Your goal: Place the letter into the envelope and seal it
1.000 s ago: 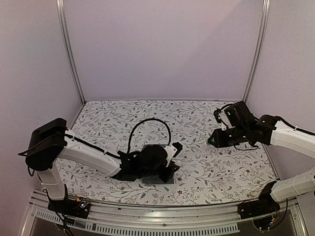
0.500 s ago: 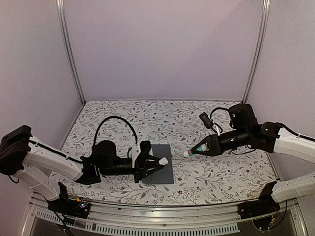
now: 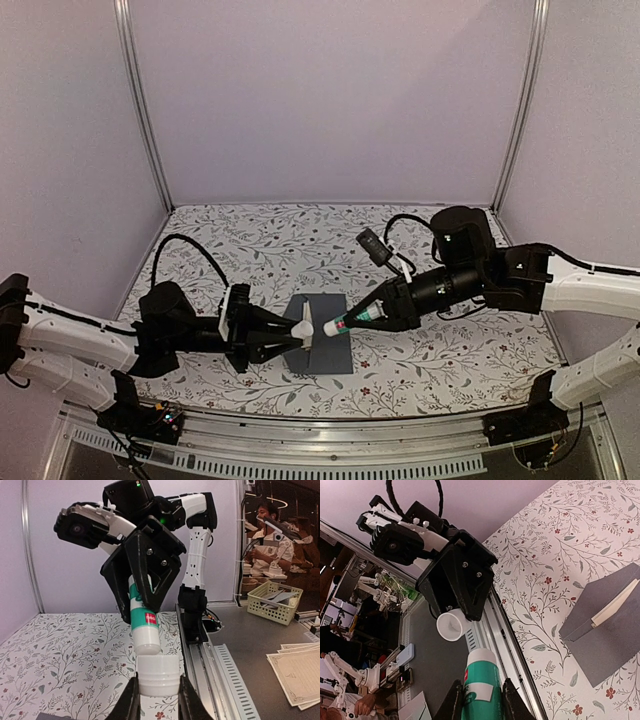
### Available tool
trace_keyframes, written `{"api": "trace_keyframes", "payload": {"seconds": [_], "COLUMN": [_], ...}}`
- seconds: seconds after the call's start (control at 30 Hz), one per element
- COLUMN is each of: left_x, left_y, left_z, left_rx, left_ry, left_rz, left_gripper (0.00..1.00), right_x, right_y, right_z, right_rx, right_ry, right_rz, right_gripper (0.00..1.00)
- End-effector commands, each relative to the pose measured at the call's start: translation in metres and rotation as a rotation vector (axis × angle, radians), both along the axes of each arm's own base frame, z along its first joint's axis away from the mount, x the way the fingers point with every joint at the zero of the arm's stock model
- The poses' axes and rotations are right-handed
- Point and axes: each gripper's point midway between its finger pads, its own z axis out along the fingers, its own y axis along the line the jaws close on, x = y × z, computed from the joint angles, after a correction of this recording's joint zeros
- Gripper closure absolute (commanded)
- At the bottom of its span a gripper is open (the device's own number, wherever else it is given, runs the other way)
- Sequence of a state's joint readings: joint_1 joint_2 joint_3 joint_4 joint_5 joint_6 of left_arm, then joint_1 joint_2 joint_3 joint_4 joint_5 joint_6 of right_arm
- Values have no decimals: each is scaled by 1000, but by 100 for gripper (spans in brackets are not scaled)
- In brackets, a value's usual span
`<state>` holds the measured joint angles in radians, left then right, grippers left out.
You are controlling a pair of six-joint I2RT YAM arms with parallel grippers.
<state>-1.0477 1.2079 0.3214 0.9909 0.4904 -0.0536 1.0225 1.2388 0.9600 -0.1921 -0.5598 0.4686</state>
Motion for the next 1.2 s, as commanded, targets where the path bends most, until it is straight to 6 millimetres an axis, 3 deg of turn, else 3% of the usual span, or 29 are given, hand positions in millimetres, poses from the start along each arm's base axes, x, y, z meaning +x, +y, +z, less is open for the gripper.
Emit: {"api": "trace_keyframes", "payload": {"seconds": [0.0,0.27,0.67,1.17], "left_x": [-3,0,0,-2], "left_y": [8,11,10,7], "left_z": [5,5,4,1], "left_rx": [-19,-17,-17,-2], "left_ry": [-17,-10,-4,1], "left_rz": [-26,-12,-22,-42], "left_gripper": [88,89,90,90], "right_x": [1,-9,-17,-11], "right_y": [17,28,38,41], "right_z": [29,44,40,32], "right_rx": [66,80,62,27], "right_ry": [-37,-42,-41,-51], "right_rz": [10,53,74,54], "right_gripper": [100,100,100,100]}}
